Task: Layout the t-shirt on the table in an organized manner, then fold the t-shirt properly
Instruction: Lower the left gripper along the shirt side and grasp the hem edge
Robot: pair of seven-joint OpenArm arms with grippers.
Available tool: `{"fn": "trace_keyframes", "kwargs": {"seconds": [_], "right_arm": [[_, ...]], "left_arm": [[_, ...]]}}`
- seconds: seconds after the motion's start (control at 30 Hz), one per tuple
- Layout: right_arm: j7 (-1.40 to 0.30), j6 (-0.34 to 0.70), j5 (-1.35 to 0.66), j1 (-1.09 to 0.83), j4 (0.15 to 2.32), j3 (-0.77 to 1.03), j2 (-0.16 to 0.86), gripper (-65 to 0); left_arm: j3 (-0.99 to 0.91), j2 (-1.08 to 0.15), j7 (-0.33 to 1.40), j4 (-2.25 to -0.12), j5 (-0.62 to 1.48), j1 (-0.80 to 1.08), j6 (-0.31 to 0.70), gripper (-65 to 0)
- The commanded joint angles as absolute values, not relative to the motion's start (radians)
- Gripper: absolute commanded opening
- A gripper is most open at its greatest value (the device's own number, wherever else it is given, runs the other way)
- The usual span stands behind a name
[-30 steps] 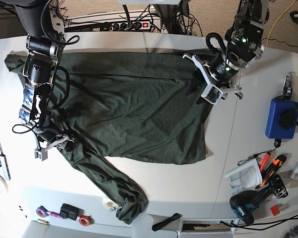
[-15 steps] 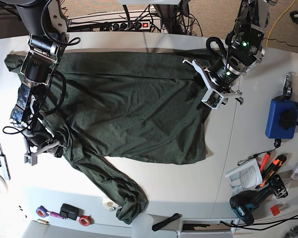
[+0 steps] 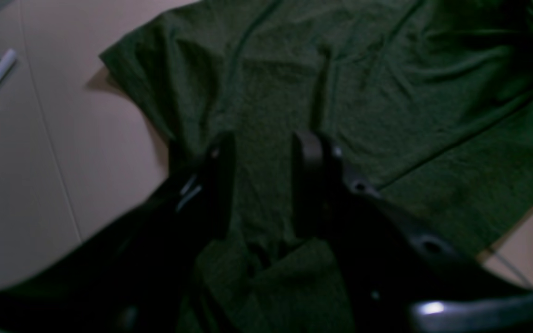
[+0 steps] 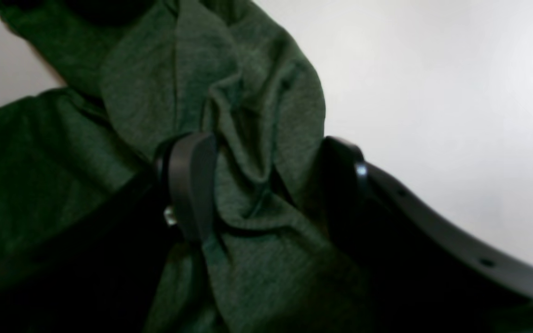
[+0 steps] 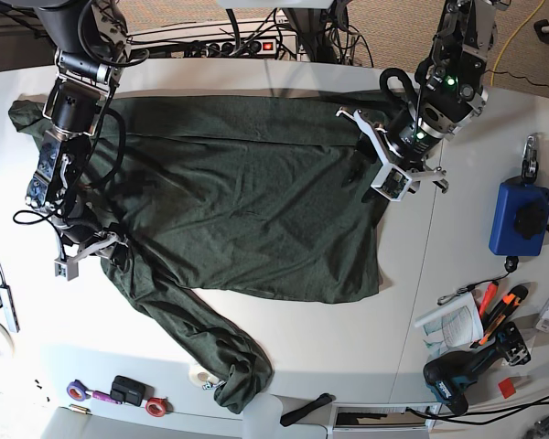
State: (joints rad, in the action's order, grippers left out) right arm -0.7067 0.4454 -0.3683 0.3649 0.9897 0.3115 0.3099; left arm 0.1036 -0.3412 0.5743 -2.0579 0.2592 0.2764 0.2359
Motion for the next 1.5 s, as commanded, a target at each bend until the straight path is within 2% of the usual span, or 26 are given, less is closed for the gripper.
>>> {"fn": "trace_keyframes", "kwargs": {"seconds": [0.0,0.23,0.33,0.43,0.53,0.6,0.63,0.7,0.73,1.0,1.23,1.47], "right_arm": [[-0.685,0.459,-0.385,0.387,1.007,0.313,0.324,-30.5],[-0.677,0.459,-0.401,0.388,1.007,0.313,0.324,-43.1],[-0.673,0.459,-0.403,0.388,1.007,0.313,0.324,-51.7],[-0.669,0.459,-0.403,0.388,1.007,0.313,0.324,-59.0],[-0.664,0.459,-0.403,0.388,1.007,0.313,0.324,-62.5],[-0.661,0.459,-0.403,0.388,1.007,0.313,0.324,-64.7],[-0.661,0.459,-0.403,0.388,1.007,0.313,0.324,-65.0],[-0.659,0.459,-0.403,0.388,1.007,0.313,0.324,-65.0],[-0.659,0.459,-0.403,0.388,1.007,0.313,0.324,-65.0],[-0.658,0.459,-0.400,0.388,1.007,0.313,0.324,-65.0],[-0.658,0.459,-0.399,0.388,1.007,0.313,0.324,-65.0],[-0.653,0.459,-0.375,0.388,1.007,0.313,0.324,-65.0]], "left_arm": [[0.102,-0.346,0.549,-2.074,0.271,0.269,0.236,-43.5],[0.102,-0.346,0.537,-2.074,0.274,0.268,0.237,-43.5],[0.102,-0.346,0.496,-2.064,0.292,0.265,0.239,-43.5],[0.102,-0.344,0.493,-2.011,0.331,0.233,0.287,-44.1],[0.102,-0.323,0.493,-1.930,0.345,0.182,0.289,-44.2],[0.102,-0.302,0.493,-1.868,0.368,0.138,0.288,-46.9],[0.102,-0.291,0.493,-1.839,0.389,0.115,0.288,-50.7],[0.102,-0.267,0.493,-1.781,0.419,0.068,0.289,-62.5],[0.102,-0.255,0.493,-1.754,0.428,0.043,0.289,-65.0],[0.103,-0.174,0.493,-1.492,0.427,-0.196,0.289,-65.0],[0.104,-0.150,0.461,-1.193,0.400,-0.386,0.289,-65.0],[0.104,-0.150,0.456,-0.993,0.359,-0.456,0.286,-65.0]]}}
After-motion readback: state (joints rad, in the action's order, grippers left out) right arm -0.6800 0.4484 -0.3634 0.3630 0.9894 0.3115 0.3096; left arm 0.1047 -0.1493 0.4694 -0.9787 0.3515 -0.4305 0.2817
